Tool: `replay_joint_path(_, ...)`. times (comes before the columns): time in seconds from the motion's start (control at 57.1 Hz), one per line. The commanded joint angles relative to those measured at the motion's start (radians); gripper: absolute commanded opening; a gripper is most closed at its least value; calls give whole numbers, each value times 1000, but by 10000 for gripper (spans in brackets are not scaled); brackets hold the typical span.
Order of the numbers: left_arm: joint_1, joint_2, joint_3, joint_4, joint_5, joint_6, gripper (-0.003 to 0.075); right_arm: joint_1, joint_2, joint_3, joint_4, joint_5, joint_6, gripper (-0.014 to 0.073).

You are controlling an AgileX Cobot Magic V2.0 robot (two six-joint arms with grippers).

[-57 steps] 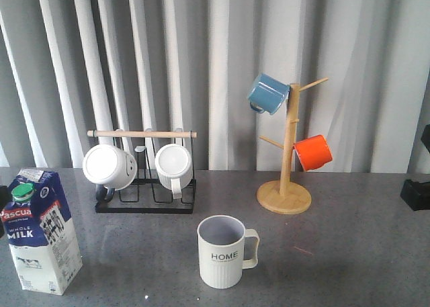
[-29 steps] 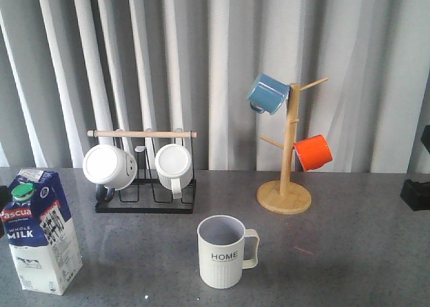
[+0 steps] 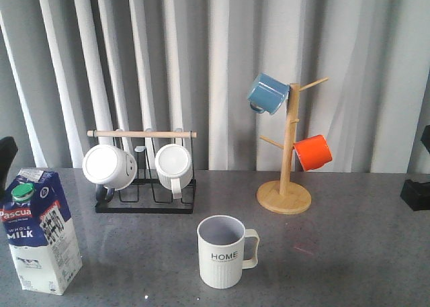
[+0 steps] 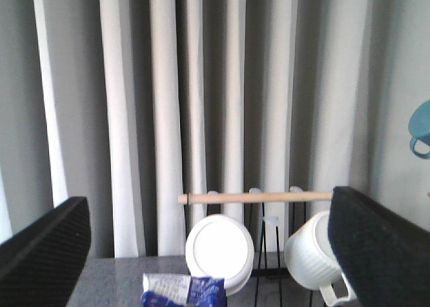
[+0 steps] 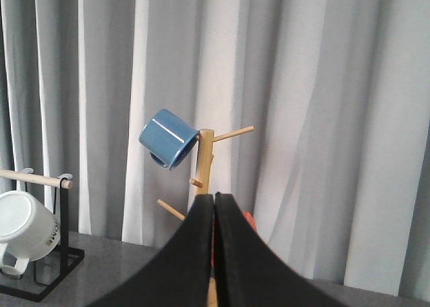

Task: Place milk next to cup
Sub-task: 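Reach the left gripper to the blue Pascual milk carton and grasp it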

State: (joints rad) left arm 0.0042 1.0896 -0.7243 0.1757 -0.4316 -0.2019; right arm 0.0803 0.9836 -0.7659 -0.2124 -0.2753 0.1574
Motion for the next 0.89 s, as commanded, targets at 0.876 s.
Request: replay_joint_path(0.876,43,448,-120,-7,-127,23,643,-4,-14,-24,-6,-69,-2,-8)
